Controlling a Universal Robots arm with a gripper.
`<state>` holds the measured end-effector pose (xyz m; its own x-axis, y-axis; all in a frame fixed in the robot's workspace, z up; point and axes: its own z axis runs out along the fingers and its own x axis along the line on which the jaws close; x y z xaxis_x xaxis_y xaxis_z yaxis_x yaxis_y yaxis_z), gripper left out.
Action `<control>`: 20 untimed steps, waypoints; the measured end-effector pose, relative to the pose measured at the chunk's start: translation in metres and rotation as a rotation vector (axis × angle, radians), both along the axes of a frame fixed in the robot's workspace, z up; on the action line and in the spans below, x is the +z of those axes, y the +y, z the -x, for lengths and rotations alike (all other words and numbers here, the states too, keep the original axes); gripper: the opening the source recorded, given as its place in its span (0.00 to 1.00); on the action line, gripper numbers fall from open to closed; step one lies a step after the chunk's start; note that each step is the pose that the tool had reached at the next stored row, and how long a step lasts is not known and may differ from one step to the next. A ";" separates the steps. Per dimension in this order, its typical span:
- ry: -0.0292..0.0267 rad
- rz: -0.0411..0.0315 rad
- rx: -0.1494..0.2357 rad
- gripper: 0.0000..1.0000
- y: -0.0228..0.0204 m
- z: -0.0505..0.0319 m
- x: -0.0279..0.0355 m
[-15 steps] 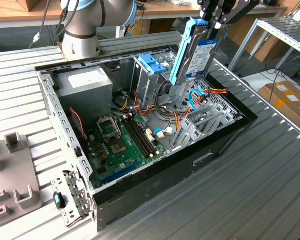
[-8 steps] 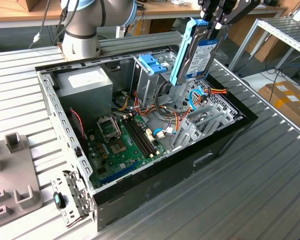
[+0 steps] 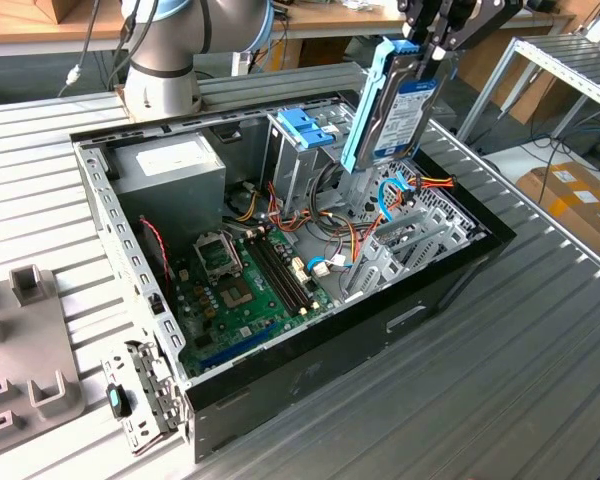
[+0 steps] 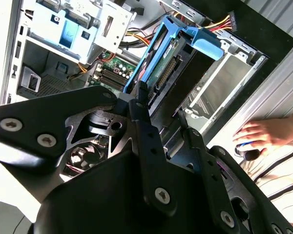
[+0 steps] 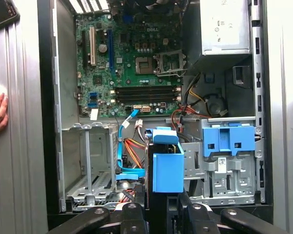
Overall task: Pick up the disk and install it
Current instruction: 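Pick up the disk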
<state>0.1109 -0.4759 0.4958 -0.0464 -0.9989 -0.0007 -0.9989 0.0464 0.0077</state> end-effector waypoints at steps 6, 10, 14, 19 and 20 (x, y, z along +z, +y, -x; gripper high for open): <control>0.0000 -0.0001 0.000 0.35 -0.0054 0.0000 0.0000; 0.0000 0.0001 0.000 0.35 -0.0056 0.0000 0.0000; 0.0000 0.0001 0.000 0.35 -0.0066 0.0000 0.0000; 0.0000 0.0001 0.000 0.35 -0.0120 -0.0005 0.0000; 0.0000 0.0001 0.000 0.35 -0.0132 -0.0006 0.0000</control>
<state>0.1115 -0.4891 0.4958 -0.0464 -0.9989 -0.0006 -0.9989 0.0464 0.0077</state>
